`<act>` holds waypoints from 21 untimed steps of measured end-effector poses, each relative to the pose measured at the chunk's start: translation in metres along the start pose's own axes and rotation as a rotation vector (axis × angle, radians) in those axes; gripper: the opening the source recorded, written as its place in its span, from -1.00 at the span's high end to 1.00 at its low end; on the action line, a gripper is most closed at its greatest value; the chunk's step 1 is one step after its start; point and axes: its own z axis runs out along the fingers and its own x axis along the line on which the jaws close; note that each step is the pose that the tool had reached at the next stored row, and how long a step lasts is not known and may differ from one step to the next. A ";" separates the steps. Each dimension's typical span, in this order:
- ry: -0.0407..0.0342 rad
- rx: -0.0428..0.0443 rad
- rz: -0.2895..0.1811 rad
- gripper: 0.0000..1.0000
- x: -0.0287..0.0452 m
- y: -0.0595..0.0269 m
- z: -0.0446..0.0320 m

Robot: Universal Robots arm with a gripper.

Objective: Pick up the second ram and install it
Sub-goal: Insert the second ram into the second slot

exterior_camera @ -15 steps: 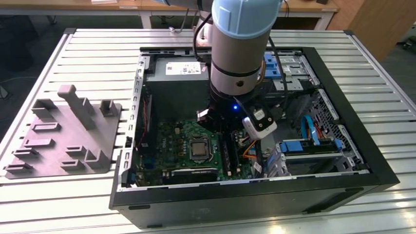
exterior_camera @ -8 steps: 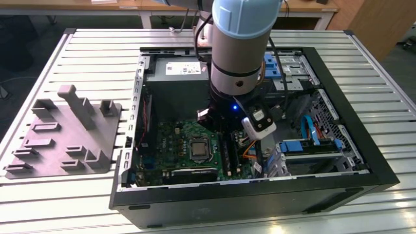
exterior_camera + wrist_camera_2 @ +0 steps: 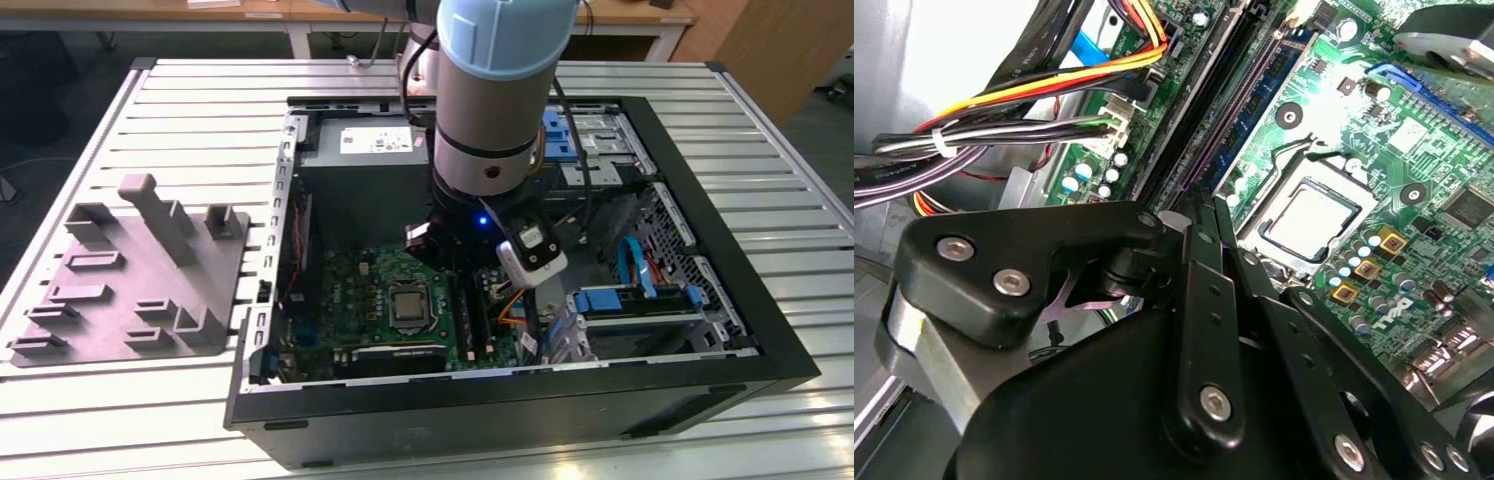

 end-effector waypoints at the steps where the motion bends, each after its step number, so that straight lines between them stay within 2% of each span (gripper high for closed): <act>1: 0.0000 -0.0001 0.000 0.77 0.0000 0.0000 0.0001; 21: 0.0000 0.0000 0.000 0.77 0.0000 0.0000 0.0042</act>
